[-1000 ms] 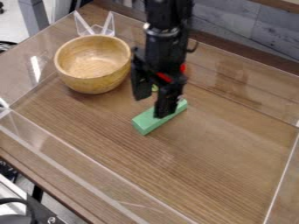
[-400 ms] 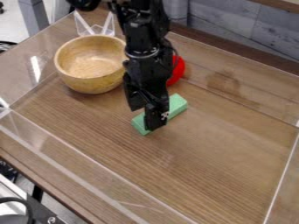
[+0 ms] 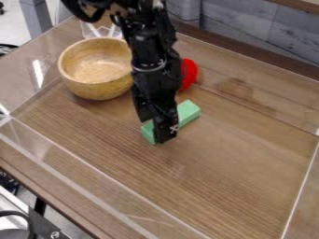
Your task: Put the green stick in the brown bowl
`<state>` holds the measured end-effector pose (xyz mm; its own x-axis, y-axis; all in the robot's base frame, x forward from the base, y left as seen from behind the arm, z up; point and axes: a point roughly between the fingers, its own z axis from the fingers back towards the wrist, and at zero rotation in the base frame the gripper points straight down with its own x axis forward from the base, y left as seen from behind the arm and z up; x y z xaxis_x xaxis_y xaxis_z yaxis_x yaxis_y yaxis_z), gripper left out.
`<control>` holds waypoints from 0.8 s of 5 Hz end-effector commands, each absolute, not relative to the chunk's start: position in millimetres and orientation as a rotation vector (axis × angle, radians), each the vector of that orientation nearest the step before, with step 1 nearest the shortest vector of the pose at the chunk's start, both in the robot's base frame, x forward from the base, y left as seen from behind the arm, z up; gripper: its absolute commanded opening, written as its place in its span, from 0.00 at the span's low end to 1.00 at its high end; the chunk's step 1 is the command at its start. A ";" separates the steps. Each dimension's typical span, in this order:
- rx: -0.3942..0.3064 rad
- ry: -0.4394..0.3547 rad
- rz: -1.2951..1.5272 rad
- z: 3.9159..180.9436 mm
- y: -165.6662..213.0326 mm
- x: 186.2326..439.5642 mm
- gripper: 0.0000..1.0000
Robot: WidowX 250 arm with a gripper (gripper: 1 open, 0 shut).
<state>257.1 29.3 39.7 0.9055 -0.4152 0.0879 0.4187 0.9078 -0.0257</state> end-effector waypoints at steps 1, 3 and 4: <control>-0.041 -0.111 -0.430 39.2 31.4 262.1 1.00; -0.057 -0.118 -0.448 32.3 26.5 261.3 1.00; -0.061 -0.118 -0.458 29.6 24.0 260.8 1.00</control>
<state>256.6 24.4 24.0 0.8965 -0.4301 0.1068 0.4367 0.8983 -0.0479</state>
